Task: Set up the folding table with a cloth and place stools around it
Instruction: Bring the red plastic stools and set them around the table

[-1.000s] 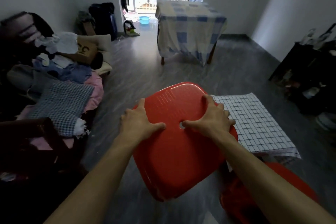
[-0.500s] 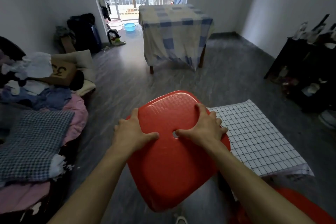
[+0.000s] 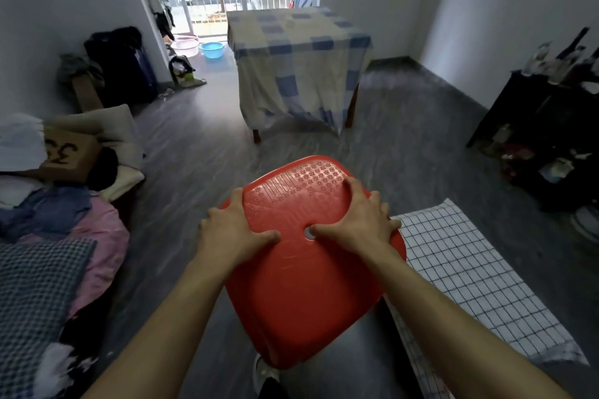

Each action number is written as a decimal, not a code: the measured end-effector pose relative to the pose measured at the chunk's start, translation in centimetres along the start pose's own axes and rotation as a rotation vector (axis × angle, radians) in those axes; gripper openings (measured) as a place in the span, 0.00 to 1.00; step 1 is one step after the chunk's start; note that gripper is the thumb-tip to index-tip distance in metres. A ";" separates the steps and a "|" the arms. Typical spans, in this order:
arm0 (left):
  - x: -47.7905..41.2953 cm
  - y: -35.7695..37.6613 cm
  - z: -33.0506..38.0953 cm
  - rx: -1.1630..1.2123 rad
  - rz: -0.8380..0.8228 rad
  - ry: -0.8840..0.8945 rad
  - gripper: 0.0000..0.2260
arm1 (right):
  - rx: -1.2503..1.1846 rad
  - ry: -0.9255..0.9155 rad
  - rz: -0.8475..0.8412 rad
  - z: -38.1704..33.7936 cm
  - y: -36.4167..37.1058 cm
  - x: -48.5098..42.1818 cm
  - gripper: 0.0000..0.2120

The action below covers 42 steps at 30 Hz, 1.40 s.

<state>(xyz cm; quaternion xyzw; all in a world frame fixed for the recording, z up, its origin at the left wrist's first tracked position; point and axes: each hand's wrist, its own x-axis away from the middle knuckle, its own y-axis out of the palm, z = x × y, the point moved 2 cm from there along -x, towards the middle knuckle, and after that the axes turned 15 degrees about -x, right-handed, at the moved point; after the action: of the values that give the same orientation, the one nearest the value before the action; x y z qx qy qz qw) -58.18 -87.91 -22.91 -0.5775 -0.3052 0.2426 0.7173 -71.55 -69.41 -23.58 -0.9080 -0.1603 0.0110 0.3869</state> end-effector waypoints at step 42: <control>-62.4 6.8 39.1 0.017 -0.204 0.484 0.50 | 0.019 0.414 0.297 6.3 -2.9 -63.5 0.62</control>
<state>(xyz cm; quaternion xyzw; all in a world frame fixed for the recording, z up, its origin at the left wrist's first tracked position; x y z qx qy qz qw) -129.61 -103.53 -33.64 -0.5789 -0.1793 0.0264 0.7950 -133.53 -82.18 -32.51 -0.9008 0.0578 -0.1171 0.4142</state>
